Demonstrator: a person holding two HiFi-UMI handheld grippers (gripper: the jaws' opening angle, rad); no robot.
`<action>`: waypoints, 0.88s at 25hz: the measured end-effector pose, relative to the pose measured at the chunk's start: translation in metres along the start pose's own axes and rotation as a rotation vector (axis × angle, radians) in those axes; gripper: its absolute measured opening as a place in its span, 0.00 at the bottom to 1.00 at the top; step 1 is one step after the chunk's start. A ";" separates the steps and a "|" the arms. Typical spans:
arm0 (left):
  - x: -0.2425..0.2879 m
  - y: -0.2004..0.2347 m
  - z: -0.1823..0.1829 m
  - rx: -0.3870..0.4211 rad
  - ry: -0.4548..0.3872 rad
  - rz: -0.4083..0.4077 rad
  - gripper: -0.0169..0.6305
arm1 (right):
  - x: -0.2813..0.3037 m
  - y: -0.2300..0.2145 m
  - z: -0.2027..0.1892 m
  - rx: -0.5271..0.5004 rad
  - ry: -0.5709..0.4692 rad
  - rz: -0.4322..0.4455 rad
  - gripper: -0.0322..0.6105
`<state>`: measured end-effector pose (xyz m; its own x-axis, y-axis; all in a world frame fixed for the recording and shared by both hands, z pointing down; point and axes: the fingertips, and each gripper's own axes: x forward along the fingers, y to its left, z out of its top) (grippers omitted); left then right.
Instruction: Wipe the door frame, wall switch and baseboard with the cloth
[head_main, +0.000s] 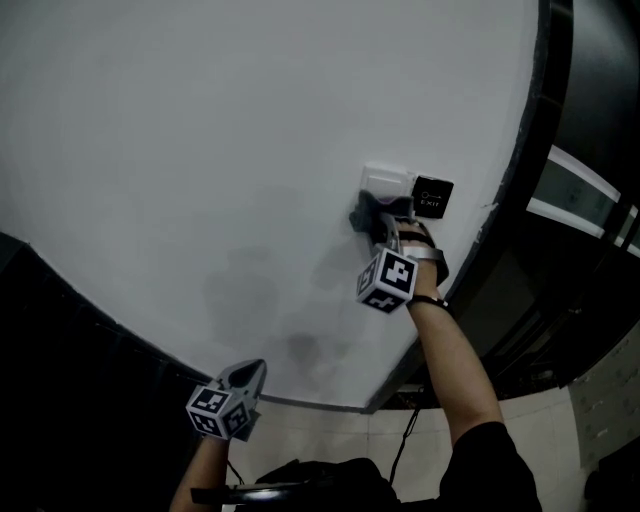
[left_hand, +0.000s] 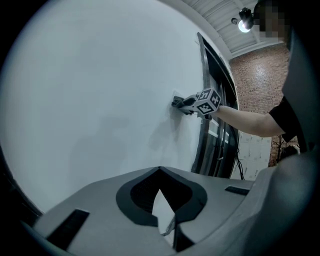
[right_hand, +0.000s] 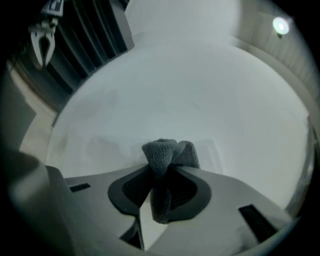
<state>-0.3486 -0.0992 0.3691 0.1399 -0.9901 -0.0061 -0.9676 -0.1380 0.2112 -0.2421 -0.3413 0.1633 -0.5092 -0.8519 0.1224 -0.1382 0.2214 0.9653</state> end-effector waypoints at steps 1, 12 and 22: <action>0.000 0.000 -0.001 0.002 0.002 0.000 0.03 | -0.005 0.011 0.012 0.082 -0.063 0.102 0.18; -0.004 0.001 0.008 0.011 -0.007 0.027 0.03 | -0.020 -0.070 0.074 0.881 -0.563 0.332 0.18; 0.009 -0.013 0.001 0.026 0.018 0.006 0.03 | -0.010 -0.082 0.002 0.934 -0.443 0.181 0.18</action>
<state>-0.3347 -0.1067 0.3657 0.1377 -0.9904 0.0123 -0.9735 -0.1331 0.1859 -0.2279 -0.3501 0.0822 -0.8270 -0.5614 -0.0303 -0.5337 0.7670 0.3561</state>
